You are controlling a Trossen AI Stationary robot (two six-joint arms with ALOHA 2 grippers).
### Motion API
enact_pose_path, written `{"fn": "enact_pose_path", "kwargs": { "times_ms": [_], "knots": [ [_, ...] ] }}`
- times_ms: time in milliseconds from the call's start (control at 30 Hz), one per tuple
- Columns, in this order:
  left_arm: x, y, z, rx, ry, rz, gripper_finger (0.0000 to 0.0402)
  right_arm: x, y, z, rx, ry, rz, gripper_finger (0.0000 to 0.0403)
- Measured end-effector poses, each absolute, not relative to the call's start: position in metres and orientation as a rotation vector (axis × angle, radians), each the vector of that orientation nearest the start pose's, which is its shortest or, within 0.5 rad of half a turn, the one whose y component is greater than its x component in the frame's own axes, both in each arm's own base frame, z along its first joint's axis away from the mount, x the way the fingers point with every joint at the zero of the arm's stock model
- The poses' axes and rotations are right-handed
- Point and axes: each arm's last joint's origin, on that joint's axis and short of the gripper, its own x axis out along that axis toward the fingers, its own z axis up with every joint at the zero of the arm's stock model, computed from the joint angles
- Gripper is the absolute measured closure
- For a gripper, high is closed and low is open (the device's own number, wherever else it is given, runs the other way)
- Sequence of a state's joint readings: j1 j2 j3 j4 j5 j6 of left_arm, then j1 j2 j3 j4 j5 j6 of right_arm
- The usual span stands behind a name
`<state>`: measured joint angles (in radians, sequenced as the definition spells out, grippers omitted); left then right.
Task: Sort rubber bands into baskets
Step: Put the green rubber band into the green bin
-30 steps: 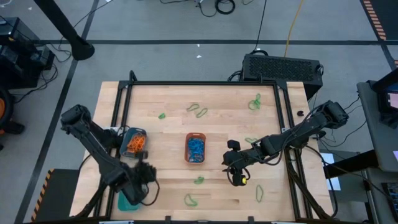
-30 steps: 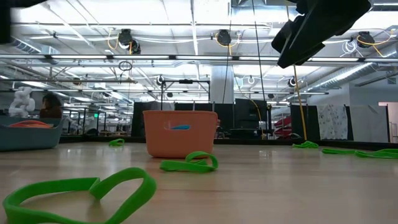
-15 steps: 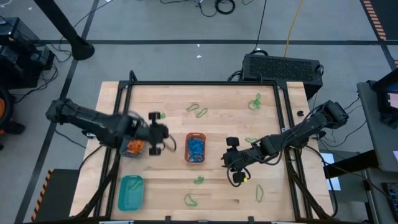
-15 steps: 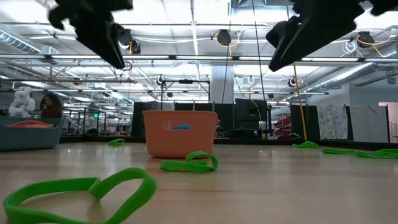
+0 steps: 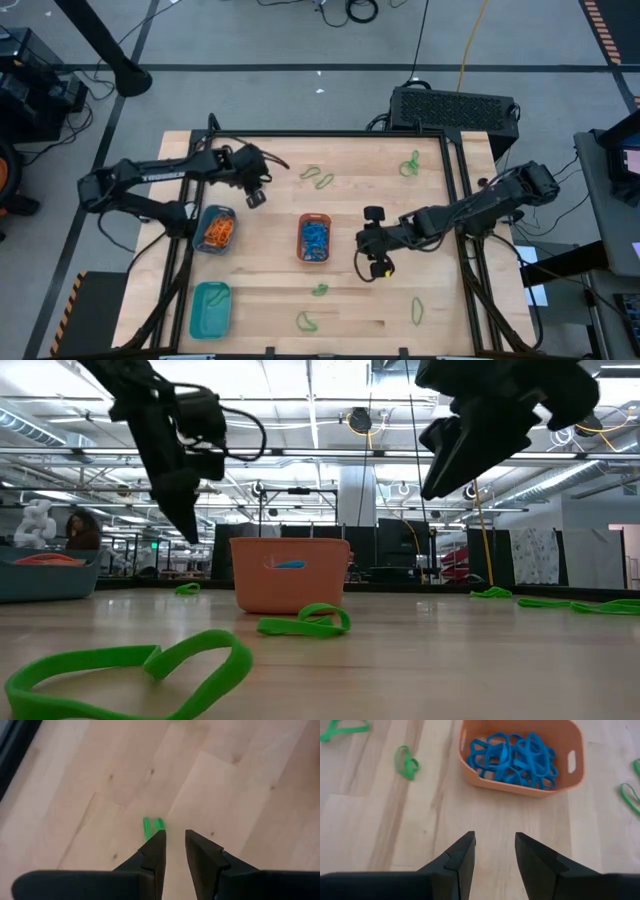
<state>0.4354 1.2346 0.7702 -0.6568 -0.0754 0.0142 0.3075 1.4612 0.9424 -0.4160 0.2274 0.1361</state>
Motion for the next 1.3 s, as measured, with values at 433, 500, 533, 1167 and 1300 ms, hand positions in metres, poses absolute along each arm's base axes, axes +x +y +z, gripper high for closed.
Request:
{"fn": "enact_pose_path", "kwargs": {
  "times_ms": [433,500,533,1167,1300],
  "knots": [
    [0.248,0.136,0.186,-0.169,0.846,0.268,0.0323,0.285,0.055,0.218,-0.107,0.930,-0.012,0.0271],
    [0.259,0.143,0.178,-0.185,0.863,0.255,0.0323,0.285,0.051,0.218,-0.102,0.931,-0.024,0.0271],
    [0.265,0.147,0.174,-0.191,0.875,0.256,0.0323,0.286,0.050,0.218,-0.099,0.931,-0.028,0.0271],
    [0.308,0.182,0.130,-0.203,0.989,0.242,0.0323,0.285,0.046,0.218,-0.081,0.948,0.014,0.0271],
    [0.311,0.184,0.127,-0.199,0.996,0.236,0.0323,0.285,0.046,0.218,-0.081,0.948,0.014,0.0271]
  ]
}}
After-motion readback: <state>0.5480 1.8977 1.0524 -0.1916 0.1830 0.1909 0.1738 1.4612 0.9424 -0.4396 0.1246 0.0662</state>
